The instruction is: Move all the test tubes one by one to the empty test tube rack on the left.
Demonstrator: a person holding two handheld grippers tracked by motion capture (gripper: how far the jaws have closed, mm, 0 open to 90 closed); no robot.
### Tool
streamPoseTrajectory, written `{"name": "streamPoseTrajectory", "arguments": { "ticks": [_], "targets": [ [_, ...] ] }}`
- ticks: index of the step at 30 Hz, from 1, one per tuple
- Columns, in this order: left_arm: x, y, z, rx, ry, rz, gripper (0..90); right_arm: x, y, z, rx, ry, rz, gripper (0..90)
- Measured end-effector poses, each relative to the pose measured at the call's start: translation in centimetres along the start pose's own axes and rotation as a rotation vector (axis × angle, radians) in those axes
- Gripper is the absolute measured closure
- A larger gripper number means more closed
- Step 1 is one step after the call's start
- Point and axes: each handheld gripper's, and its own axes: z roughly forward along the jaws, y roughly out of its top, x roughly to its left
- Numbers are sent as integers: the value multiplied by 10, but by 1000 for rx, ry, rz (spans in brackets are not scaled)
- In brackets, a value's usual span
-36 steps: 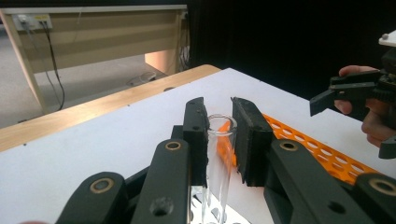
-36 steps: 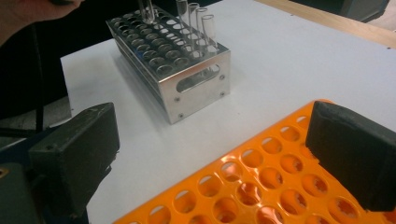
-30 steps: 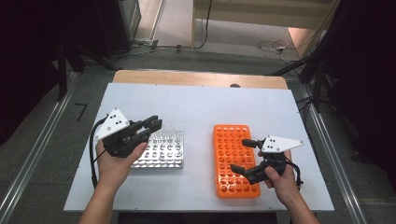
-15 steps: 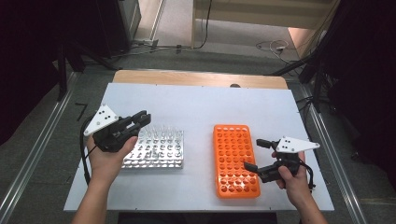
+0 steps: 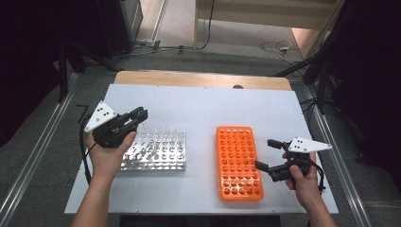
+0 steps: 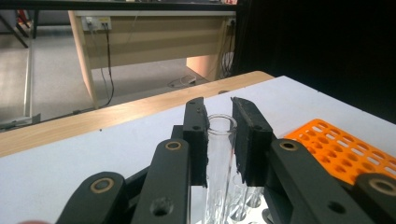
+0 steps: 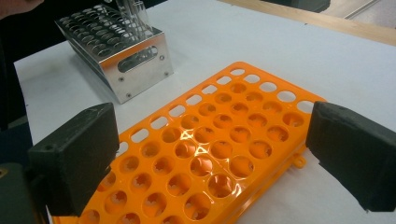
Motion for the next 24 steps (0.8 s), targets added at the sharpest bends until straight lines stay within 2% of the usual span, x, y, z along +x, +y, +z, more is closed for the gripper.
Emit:
{"name": "streamPoseTrajectory", "arguments": {
  "ticks": [9, 24],
  "targets": [
    [6, -13, 9, -1, 32, -21, 749, 0, 0, 0, 0, -2, 1, 13],
    [5, -24, 20, 45, 26, -24, 749, 0, 0, 0, 0, -5, 0, 14]
  ]
}}
